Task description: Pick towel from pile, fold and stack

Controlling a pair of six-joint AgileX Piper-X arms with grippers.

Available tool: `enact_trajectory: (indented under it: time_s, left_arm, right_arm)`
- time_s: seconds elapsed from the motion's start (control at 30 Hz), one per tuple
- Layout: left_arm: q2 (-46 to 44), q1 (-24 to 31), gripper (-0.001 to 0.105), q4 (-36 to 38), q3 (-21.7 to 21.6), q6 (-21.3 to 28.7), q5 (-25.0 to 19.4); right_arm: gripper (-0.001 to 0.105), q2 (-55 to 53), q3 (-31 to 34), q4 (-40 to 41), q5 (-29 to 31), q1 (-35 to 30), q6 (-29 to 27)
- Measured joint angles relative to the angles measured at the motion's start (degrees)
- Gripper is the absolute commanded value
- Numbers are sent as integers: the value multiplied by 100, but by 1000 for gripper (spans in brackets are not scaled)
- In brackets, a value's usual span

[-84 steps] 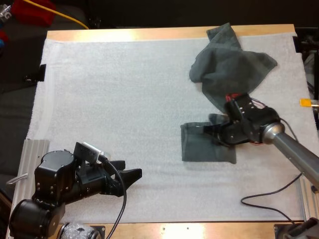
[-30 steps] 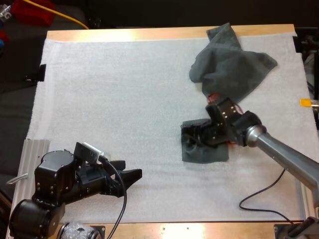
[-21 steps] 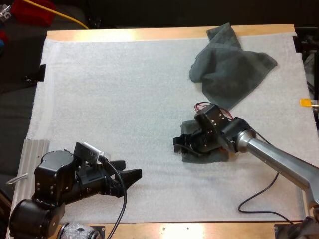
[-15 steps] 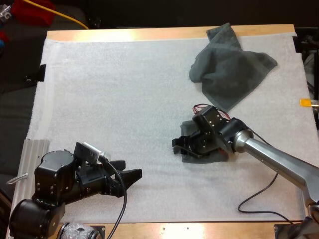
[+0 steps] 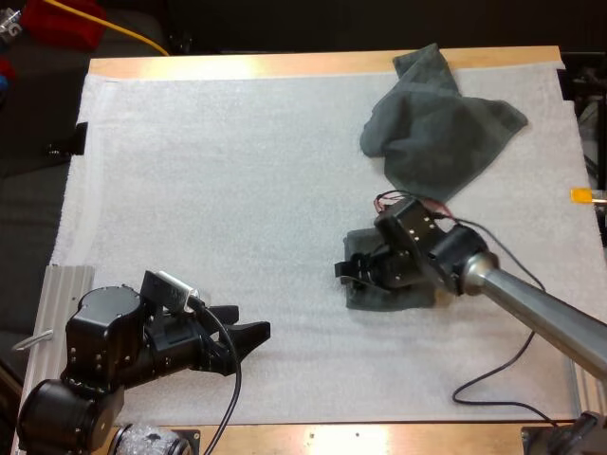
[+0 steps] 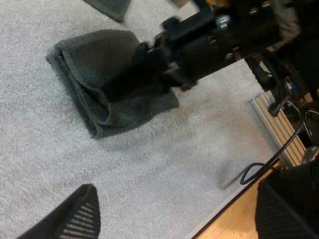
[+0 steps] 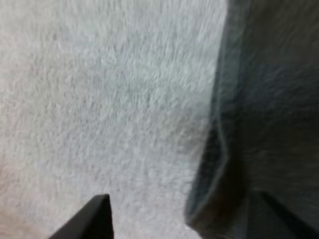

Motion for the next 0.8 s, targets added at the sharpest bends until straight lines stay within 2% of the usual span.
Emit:
enact_trajectory:
  time_s: [0.17, 0.5, 0.8]
  left_arm:
    - [0, 0, 63, -101, 0, 0, 0]
    - [0, 0, 63, -590, 0, 13, 168]
    - [0, 0, 64, -595, 0, 13, 187]
  right_arm:
    - [56, -541, 0, 345, 188, 0, -282]
    - [56, -1664, 0, 1038, 696, 0, -352]
    - [57, -2687, 0, 1559, 915, 0, -361]
